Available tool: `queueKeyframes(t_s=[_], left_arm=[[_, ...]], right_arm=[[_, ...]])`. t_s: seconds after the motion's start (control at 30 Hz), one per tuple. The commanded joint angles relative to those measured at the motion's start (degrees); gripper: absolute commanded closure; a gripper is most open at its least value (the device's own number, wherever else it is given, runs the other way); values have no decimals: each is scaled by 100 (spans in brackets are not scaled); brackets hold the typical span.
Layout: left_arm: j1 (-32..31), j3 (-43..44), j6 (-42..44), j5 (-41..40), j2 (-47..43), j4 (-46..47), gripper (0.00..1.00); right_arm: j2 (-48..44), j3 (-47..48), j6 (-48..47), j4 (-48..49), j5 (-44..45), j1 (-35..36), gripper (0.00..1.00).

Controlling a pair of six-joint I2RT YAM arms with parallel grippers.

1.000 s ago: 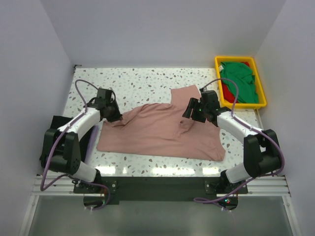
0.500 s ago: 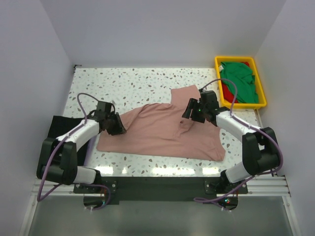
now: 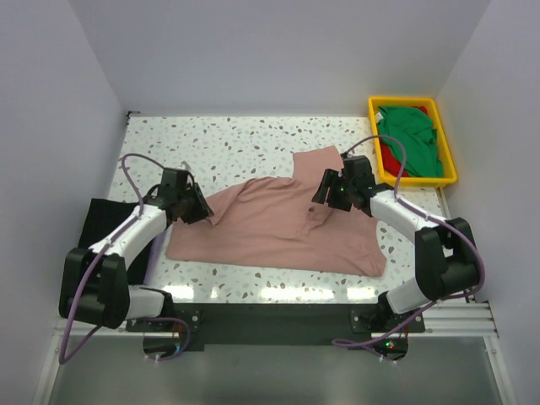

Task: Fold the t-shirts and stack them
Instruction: Fold the tshirt

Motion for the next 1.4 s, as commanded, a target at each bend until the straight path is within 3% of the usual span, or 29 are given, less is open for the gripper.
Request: queueKeyframes(t_s=[0.0,0.77,0.97,1.2,1.37], left_arm=[[-13,353,-119,-427,159,-43,67],[-13,221,-357,-190,907,809,70],[-13,300,-357,-260,784,792,80],[13,1081,-146,-770,783,441,99],[110,1600,-41,-1253,1003,387,100]], right_arm=[[-8,-27,0,202,-76,-34,38],[10,-36,9,210,-85,-33,38],[1,-44,0,228,-67,-34,38],[27,-27,18,228,-85,-34,38],[62,78,35,202,-32,-25,38]])
